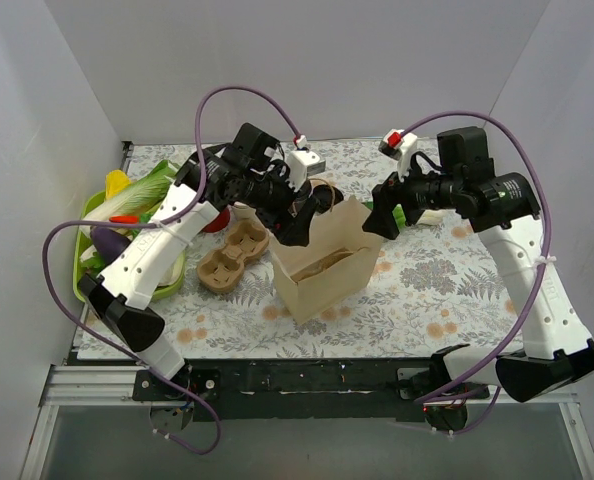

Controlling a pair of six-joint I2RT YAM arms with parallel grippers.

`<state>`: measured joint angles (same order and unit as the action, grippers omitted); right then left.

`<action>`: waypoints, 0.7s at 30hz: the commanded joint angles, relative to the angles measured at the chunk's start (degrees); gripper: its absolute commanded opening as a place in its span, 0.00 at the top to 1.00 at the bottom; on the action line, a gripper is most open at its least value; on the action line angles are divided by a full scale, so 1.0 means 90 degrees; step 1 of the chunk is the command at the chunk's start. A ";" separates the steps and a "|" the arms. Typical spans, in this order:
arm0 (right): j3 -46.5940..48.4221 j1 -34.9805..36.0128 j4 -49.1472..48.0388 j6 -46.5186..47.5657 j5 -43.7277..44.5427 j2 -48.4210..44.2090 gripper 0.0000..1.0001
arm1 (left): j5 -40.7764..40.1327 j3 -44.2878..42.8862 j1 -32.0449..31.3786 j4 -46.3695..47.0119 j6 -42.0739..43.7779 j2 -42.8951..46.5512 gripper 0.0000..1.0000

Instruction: Pack the takeout coffee

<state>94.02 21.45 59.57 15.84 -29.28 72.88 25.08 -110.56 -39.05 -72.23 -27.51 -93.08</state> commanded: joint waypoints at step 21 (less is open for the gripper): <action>0.1144 0.0243 -0.0605 0.4117 -0.2118 0.1911 0.09 | -0.2523 0.0117 0.1105 0.1951 -0.0664 0.1026 0.08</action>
<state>99.57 22.31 48.99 40.10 -45.01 87.55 4.10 -108.88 -32.14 -56.58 -31.59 -84.31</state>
